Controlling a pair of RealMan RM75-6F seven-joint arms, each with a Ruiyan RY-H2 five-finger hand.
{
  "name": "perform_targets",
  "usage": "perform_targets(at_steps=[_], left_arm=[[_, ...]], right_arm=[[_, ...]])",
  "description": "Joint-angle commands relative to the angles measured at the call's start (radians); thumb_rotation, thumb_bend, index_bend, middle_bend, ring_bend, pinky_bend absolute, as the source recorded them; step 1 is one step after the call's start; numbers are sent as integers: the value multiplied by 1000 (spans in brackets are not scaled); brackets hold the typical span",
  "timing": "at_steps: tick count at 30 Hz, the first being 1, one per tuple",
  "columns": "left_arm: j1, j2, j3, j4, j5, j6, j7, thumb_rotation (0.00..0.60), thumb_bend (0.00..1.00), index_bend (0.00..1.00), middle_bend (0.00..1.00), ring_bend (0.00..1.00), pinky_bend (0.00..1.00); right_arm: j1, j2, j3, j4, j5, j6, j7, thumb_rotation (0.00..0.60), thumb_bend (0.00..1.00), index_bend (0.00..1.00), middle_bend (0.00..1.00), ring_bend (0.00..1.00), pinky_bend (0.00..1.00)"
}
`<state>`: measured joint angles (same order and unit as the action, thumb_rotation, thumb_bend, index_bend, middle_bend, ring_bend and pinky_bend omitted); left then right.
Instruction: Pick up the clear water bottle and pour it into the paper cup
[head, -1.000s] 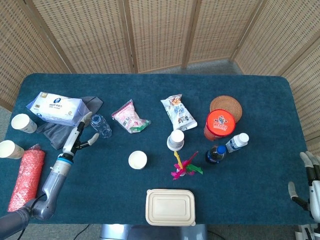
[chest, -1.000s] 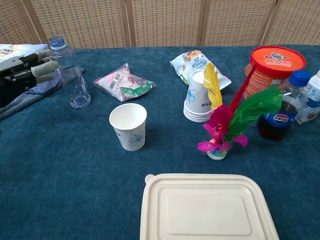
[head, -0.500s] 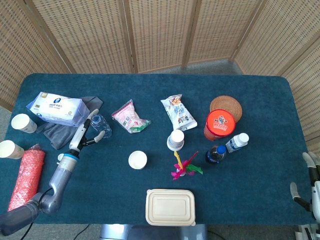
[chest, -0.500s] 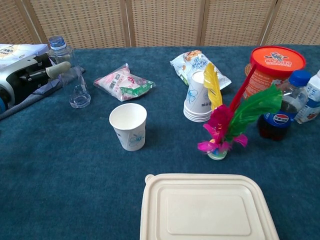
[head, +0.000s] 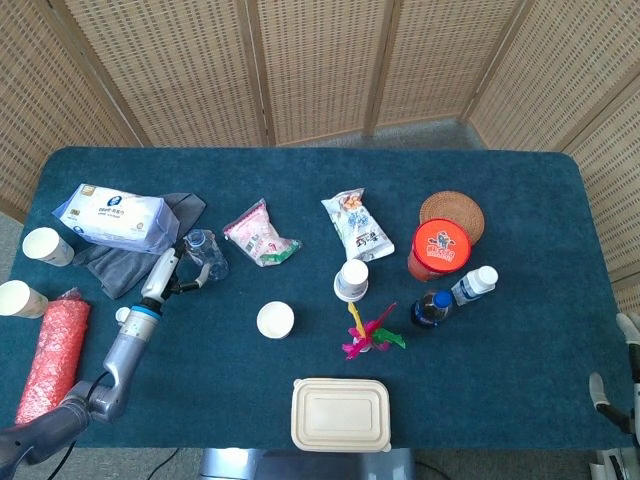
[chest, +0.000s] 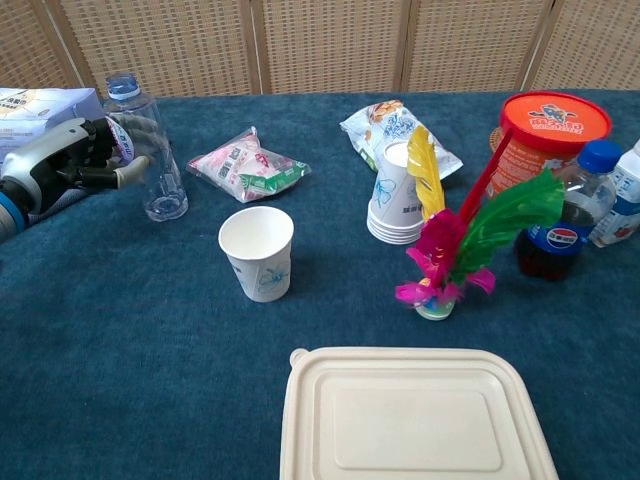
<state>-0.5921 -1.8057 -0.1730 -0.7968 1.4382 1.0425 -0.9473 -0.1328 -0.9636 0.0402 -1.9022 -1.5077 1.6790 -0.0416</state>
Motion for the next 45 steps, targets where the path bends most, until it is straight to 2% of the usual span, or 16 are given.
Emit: perform_targets(at_steps=[1, 6, 11, 20, 28, 39, 45], left_arm=[[-6, -18, -6, 23, -1, 26, 20, 599, 585, 234, 279, 299, 421], [-17, 4, -19, -5, -5, 39, 37, 600, 585, 246, 294, 314, 437], [-26, 72, -5, -66, 19, 50, 113, 600, 586, 251, 299, 319, 444], [-42, 286, 38, -281, 92, 69, 338, 600, 587, 255, 306, 327, 446], [-54, 439, 69, -466, 136, 61, 451, 600, 586, 251, 307, 329, 446], [-100, 516, 128, -553, 206, 2, 617, 600, 586, 249, 308, 329, 444], [-130, 523, 134, -565, 215, -29, 687, 600, 586, 249, 308, 331, 443]], right_arm=[[-6, 1, -1, 0, 1, 7, 4, 600, 454, 0, 21, 0, 0], [-10, -1, -1, 5, 0, 8, 14, 600, 455, 0, 21, 0, 0], [-8, -2, 2, 13, 2, 4, 21, 600, 455, 0, 21, 0, 0], [5, -12, 7, 18, 2, -17, 23, 600, 455, 0, 21, 0, 0], [15, -25, 11, 24, 1, -28, 21, 600, 454, 0, 21, 0, 0], [5, -50, 11, 53, 11, -19, 44, 600, 452, 0, 22, 0, 0], [-5, -60, 7, 69, 10, -8, 62, 600, 452, 0, 22, 0, 0]])
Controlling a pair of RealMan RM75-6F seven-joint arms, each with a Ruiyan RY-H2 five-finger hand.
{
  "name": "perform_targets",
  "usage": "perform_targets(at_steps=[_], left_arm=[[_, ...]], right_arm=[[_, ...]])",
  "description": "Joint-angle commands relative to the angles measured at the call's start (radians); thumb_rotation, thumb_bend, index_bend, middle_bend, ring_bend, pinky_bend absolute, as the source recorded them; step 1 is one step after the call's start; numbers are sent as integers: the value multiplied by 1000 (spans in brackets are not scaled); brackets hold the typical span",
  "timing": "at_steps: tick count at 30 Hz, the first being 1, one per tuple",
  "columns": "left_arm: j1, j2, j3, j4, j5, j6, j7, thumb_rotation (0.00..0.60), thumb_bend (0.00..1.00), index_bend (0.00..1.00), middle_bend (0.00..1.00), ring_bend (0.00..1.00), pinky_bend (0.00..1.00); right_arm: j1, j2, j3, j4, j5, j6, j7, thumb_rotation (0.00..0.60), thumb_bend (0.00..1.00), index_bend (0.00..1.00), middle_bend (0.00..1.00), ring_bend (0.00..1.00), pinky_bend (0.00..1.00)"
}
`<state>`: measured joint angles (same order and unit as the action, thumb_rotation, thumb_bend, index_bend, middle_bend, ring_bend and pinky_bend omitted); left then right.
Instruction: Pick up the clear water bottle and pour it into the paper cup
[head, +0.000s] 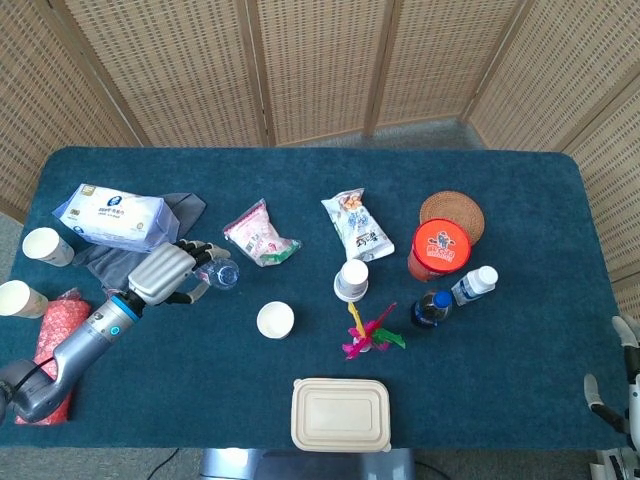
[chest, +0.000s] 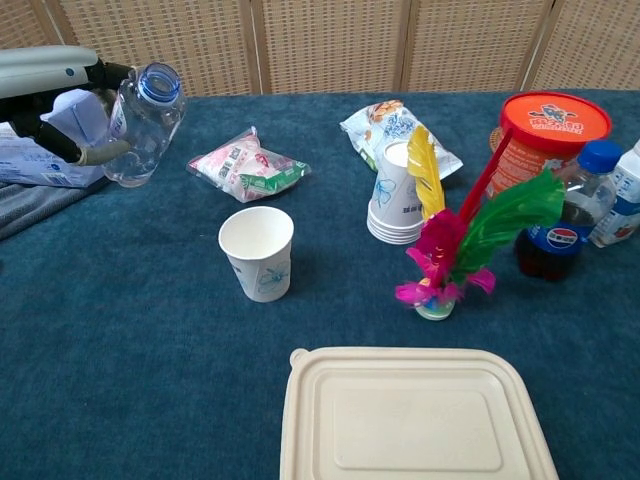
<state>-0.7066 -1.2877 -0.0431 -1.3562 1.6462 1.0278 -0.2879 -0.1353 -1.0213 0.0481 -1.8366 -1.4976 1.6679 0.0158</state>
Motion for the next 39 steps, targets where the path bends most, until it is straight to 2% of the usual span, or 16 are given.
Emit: perform_targets(at_steps=[1, 13, 39], left_arm=[[-20, 6, 4, -9, 7, -20, 35, 600, 587, 249, 309, 332, 443], [-99, 27, 10, -43, 37, -93, 161, 600, 590, 249, 309, 331, 441], [-262, 81, 32, -72, 80, -261, 343, 600, 594, 241, 301, 333, 438]], right_arm=[[-4, -2, -1, 5, 0, 5, 8, 600, 451, 0, 22, 0, 0], [-18, -8, -1, 25, -6, 23, 36, 600, 447, 0, 22, 0, 0], [-31, -24, 1, 63, -7, 30, 74, 600, 449, 0, 22, 0, 0]])
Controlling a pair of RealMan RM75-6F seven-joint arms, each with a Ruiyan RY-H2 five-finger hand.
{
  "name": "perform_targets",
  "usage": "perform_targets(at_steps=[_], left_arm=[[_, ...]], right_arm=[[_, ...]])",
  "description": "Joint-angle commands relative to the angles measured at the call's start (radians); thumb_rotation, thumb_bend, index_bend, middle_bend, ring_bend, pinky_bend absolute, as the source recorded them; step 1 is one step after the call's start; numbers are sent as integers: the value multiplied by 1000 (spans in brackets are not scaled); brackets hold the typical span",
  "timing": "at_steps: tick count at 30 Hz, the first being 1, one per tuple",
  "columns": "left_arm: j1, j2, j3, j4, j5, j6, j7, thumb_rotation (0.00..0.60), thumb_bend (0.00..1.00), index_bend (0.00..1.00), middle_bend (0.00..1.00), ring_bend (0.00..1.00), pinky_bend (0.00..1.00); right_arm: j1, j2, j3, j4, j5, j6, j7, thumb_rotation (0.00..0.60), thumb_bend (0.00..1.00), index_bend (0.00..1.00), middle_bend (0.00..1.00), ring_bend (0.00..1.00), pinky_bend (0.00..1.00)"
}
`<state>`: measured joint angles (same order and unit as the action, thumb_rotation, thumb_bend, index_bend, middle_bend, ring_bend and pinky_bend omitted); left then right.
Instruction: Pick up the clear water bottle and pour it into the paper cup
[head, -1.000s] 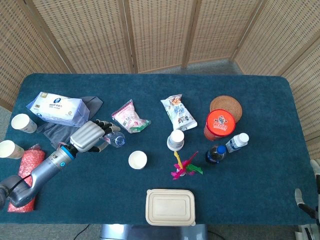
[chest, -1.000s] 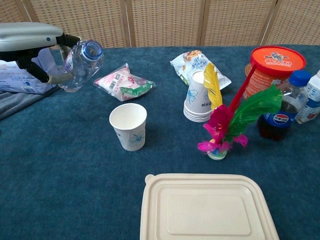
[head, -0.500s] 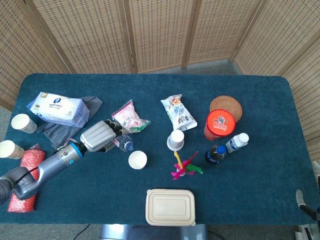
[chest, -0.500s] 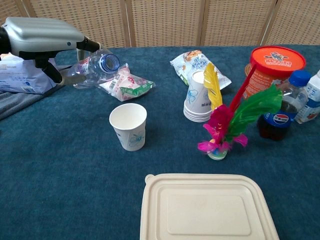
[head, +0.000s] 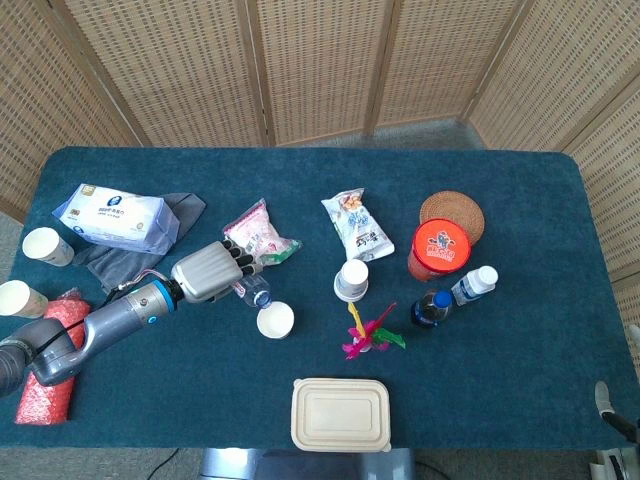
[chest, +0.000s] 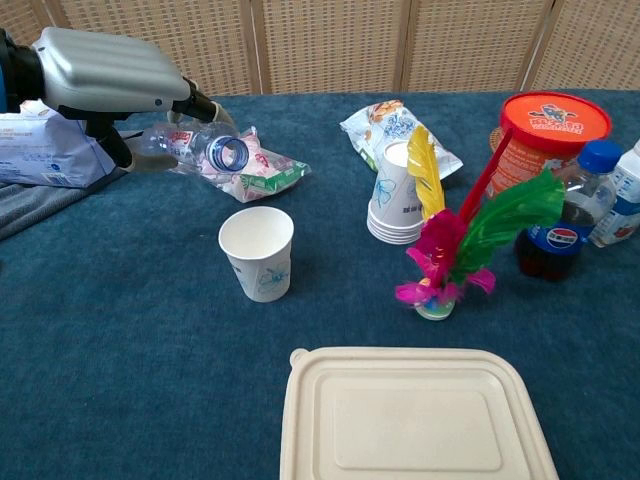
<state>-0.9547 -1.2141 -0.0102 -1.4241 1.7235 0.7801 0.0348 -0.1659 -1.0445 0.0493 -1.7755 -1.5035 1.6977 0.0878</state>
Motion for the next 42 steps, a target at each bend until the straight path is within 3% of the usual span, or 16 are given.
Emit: perform_targets(at_steps=[1, 42], left_arm=[[-19, 9, -2, -5, 2, -17, 27, 600, 595, 241, 302, 333, 437], [-205, 54, 28, -53, 50, -209, 281, 600, 606, 248, 296, 333, 424]], right_arm=[[0, -2, 0, 3, -2, 0, 4, 600, 449, 0, 22, 0, 0], [-13, -35, 7, 61, 18, -8, 83, 600, 450, 0, 22, 0, 0]])
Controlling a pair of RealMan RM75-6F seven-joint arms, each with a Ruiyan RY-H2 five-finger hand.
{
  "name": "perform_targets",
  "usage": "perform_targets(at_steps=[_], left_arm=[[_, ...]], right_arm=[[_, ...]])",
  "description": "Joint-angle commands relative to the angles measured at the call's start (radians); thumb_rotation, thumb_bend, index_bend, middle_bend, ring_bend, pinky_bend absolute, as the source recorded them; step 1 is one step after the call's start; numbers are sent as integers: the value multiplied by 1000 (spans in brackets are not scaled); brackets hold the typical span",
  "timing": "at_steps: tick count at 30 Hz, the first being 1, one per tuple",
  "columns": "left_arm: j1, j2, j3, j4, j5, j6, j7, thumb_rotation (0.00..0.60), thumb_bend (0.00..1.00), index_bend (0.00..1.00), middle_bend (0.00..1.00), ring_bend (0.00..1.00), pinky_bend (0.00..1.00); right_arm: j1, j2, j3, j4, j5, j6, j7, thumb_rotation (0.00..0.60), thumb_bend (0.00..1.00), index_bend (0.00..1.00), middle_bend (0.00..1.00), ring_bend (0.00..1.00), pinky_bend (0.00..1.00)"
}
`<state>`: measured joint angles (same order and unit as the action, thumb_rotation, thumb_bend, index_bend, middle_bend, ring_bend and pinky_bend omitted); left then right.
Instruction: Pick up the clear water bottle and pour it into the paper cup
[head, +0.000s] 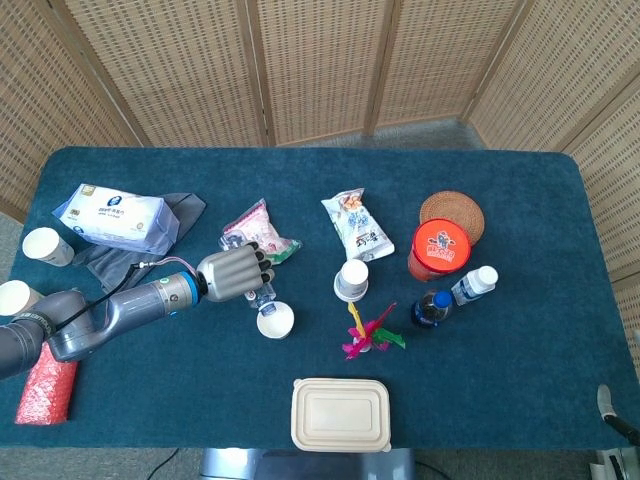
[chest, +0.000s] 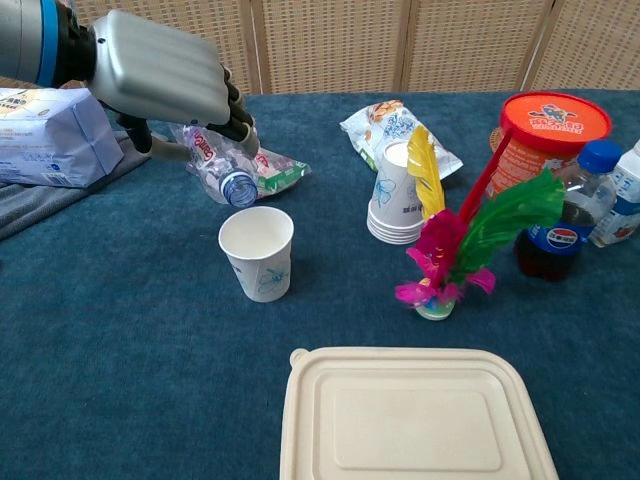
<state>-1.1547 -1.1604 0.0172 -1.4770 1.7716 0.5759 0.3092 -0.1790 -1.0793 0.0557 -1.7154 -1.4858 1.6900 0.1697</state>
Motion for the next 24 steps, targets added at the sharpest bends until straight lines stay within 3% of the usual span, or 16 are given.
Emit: perform_targets(at_steps=[1, 24], left_arm=[[-9, 0, 1, 1, 4, -7, 13, 600, 606, 249, 296, 332, 424], [-70, 7, 2, -14, 12, -65, 109, 600, 609, 250, 299, 333, 423]], right_arm=[[0, -1, 1, 2, 0, 0, 2, 600, 450, 0, 22, 0, 0], [-11, -19, 0, 35, 8, -1, 36, 600, 449, 0, 22, 0, 0]])
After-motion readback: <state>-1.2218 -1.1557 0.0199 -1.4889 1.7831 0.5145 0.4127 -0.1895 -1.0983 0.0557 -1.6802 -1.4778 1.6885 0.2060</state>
